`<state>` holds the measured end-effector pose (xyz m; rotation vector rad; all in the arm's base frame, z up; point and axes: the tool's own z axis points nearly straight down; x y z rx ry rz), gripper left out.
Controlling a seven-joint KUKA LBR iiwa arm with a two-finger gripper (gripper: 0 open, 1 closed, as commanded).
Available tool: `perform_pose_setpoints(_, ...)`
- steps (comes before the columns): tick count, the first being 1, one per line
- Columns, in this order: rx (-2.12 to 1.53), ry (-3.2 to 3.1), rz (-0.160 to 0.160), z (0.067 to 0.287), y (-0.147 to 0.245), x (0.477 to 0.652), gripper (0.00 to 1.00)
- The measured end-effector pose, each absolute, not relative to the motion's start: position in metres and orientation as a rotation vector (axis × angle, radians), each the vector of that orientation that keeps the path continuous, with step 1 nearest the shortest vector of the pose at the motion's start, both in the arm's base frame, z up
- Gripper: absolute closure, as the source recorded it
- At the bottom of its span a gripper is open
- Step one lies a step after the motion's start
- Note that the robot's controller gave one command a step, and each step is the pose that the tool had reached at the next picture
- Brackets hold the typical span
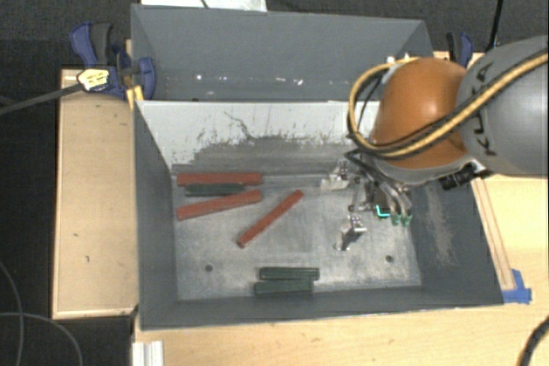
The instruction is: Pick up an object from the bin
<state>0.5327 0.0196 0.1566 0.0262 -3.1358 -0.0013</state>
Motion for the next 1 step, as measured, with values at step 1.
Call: perform_pose_setpoints(1, 0.026, -3.144, -0.001, 0.1607, 0.0196, 0.5345, 0.0)
